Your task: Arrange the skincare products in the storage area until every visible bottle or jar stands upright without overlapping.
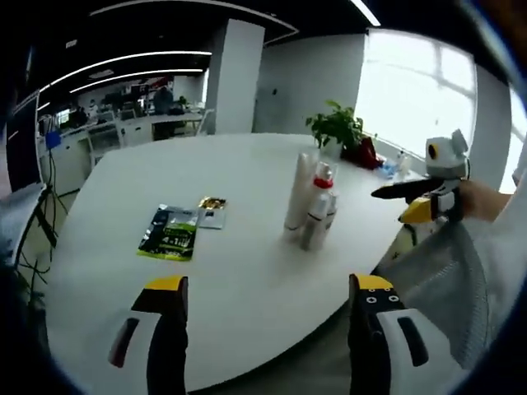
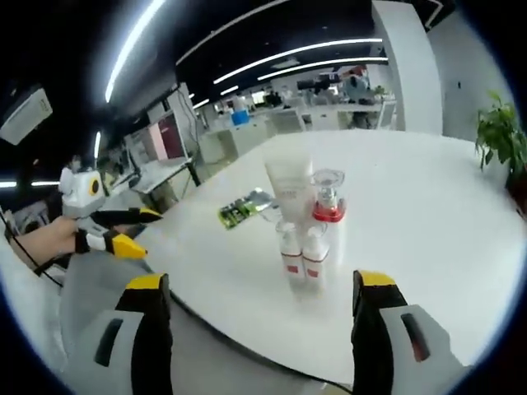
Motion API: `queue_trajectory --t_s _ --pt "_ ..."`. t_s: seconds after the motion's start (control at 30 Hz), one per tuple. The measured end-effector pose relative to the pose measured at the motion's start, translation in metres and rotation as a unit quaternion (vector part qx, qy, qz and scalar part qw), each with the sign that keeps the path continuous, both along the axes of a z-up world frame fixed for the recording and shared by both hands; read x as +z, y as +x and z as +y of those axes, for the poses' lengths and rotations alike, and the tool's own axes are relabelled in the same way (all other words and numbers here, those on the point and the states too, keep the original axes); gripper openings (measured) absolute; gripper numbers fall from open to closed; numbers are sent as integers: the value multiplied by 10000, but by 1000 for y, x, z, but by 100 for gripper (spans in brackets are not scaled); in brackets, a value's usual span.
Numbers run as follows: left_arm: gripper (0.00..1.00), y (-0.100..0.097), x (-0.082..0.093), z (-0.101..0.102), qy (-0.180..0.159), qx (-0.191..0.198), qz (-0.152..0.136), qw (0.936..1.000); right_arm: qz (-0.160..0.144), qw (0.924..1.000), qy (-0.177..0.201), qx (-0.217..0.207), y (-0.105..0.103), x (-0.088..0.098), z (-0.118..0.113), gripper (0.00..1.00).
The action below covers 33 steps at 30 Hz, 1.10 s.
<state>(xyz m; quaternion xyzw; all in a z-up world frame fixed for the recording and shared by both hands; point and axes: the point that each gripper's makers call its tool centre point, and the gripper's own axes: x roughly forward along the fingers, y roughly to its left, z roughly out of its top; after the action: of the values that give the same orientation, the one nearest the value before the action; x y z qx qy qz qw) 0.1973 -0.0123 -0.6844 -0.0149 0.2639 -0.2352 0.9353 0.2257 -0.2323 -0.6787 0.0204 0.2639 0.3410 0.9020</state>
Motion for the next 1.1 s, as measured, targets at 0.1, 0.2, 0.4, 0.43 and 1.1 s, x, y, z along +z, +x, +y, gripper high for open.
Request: queue_trajectory --t_s 0.1,0.2,0.4,0.43,1.1 --pt "75 -3 3 10 -15 122 6 9999 -34 10000 35 -55 0 3 0 93" --pt "78 -4 8 15 -48 185 -16 9998 -44 9999 81 -138 -1 6 0 94" --pt "84 -5 14 25 -115 298 -22 9995 -145 9992 240 -267 3 16 2 96" --pt "83 -6 14 26 -138 268 -21 9995 -149 9992 258 -283 3 17 2 96" --pt "99 -23 8 33 -92 489 -55 9987 -286 9990 159 -292 -3 14 6 97"
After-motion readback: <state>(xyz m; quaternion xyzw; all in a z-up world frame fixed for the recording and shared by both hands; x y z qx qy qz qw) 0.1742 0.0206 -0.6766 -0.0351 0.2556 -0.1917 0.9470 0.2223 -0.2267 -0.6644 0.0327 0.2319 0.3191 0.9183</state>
